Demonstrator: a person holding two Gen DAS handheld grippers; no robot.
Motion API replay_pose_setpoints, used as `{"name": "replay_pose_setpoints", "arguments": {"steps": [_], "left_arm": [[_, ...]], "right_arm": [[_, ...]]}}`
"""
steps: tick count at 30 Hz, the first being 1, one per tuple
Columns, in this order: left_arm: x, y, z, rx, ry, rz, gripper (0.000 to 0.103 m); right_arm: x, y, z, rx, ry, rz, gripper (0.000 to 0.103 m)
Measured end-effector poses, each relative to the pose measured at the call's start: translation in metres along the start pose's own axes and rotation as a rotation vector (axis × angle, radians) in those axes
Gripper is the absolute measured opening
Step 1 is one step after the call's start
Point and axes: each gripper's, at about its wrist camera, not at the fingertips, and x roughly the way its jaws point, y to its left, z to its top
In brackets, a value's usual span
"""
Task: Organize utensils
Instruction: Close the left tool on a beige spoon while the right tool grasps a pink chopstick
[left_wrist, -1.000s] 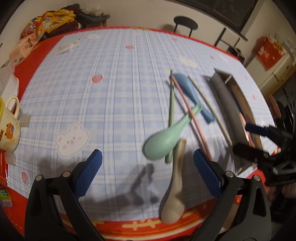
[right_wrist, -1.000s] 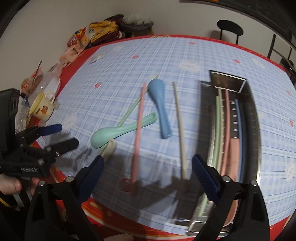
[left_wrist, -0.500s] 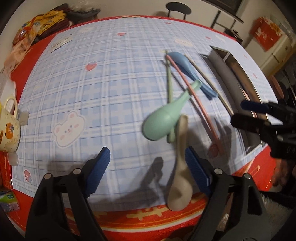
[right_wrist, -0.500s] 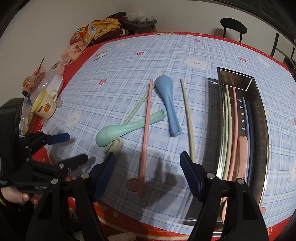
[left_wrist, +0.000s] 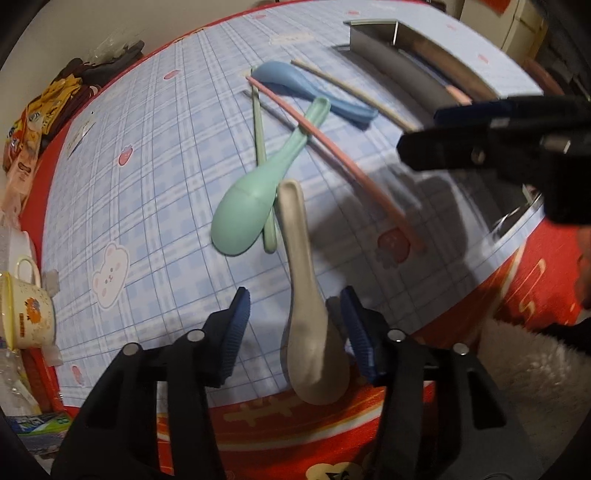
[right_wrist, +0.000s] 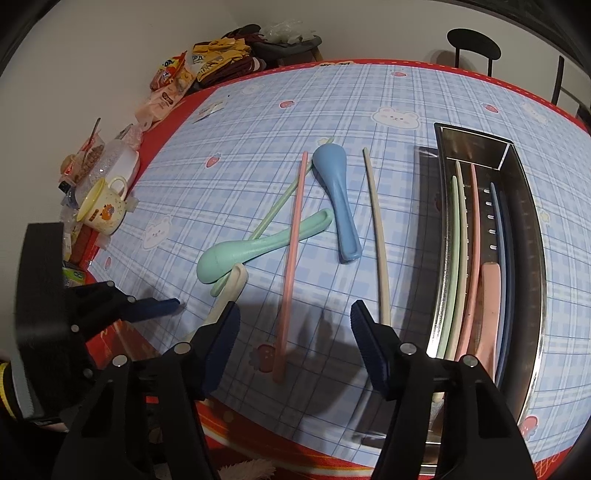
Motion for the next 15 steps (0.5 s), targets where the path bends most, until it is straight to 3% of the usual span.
{"name": "replay_pose_setpoints", "arguments": {"steps": [4,9,15], "left_arm": [[0.007,-0.001,-0.003,0.005,0.045,-0.001,0.031],[0.006,0.017,-0.008,-0.092,0.034,-0.064,0.028],[0.009,0.057,-0.015,-0.280,0.006,-0.199,0.027]], "right_arm": [[0.004,-0.005,0.001,0.005,0.015,0.018,0.052],[0.019,-0.007,0.008,-0.008,0.060,0.040,0.036],[0.035,0.000,0.019,-0.026,0.092,0.042,0.035]]}}
